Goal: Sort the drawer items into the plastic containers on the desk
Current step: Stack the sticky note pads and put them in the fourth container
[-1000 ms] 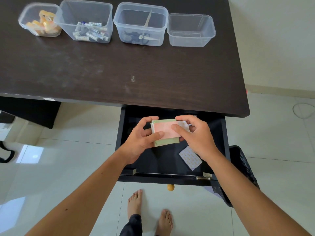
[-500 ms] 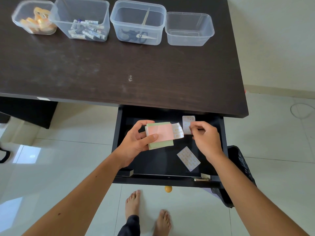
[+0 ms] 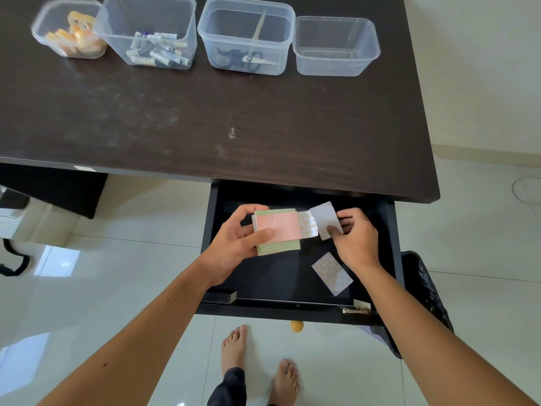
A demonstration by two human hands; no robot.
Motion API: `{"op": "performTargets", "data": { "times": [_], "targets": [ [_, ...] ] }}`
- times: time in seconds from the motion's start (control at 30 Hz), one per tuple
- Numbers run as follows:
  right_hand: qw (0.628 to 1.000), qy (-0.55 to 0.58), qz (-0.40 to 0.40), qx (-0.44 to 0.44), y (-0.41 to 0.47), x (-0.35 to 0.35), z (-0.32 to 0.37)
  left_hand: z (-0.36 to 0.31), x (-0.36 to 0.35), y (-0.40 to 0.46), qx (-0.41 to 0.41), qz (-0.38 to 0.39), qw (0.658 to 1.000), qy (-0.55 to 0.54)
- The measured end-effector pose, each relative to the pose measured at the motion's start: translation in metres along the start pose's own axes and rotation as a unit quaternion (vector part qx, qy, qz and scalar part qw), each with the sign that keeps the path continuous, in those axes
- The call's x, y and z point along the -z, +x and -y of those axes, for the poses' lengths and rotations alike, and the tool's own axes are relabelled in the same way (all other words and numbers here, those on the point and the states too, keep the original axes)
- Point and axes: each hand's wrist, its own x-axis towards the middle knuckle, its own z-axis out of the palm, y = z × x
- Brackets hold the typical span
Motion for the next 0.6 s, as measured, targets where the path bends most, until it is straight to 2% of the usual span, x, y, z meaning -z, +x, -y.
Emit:
{"op": "performTargets", "data": {
  "times": [0.2,0.4,0.47,0.6],
  "targets": [
    [0.99,0.133,0.038,0.007,-0.021,0.033,0.008,-0.003,-0.003,-0.002,0.002,-0.003,1.0,-0.004],
    [0.957,0.287,0.041,0.013,-0.035,0.07,0.028,-0.004,-0.004,-0.004,0.001,0.001,1.0,-0.008],
    [0.956,0.28,0.074,0.035,-0.038,0.072,0.036,-0.004,-0.007,-0.005,0.002,0.004,1.0,-0.002],
    [0.965,0.197,0.147,0.086,-0.041,0.062,0.049,-0.004,-0.013,-0.007,0.001,0.019,1.0,0.001]
  ]
}}
